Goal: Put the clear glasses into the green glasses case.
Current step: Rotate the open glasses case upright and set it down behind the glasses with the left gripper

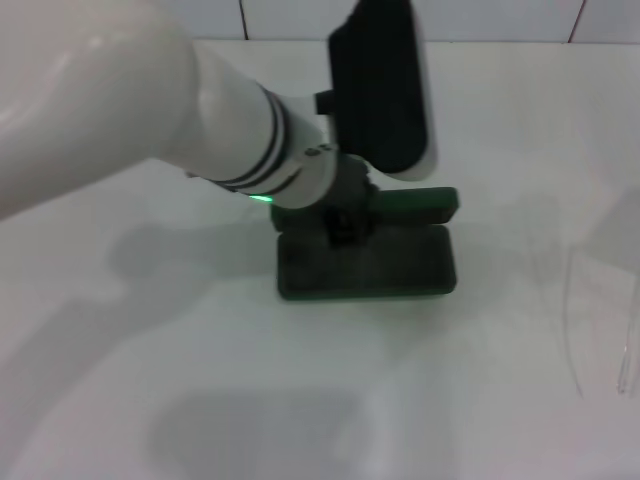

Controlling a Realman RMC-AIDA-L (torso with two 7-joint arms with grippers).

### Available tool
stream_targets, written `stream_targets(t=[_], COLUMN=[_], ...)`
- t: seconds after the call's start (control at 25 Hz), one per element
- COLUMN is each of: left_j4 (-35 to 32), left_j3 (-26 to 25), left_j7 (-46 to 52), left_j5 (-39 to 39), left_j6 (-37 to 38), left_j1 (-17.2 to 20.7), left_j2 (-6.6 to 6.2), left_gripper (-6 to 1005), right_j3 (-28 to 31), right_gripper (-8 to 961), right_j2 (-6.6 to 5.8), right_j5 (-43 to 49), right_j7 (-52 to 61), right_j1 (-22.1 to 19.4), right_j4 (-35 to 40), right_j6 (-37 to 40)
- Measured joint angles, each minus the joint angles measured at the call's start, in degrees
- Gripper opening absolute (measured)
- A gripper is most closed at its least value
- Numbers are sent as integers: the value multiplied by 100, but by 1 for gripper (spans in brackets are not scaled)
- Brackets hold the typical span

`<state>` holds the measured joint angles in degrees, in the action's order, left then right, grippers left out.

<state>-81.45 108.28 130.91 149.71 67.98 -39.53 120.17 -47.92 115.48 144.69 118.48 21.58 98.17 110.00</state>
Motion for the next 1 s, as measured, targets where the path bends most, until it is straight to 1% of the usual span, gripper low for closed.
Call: stream_targets(t=[0.16, 0.36, 1.0], left_j4=[114, 353, 368], left_j3=[196, 292, 316], left_j7=[7, 33, 159], left_j5=[-19, -162, -97], left_j6=[-278, -341, -528], left_j1=[-112, -285, -198], left_j2=[12, 15, 20], left_gripper=[208, 214, 231], right_j3=[111, 168, 179], right_gripper=[100, 100, 100], right_j2=[0, 0, -9], right_j5=[-27, -38, -109], right_j7=[-67, -100, -112], right_j1=[-66, -73, -41], right_j4=[-27, -33, -107], right_j6=[10, 19, -15])
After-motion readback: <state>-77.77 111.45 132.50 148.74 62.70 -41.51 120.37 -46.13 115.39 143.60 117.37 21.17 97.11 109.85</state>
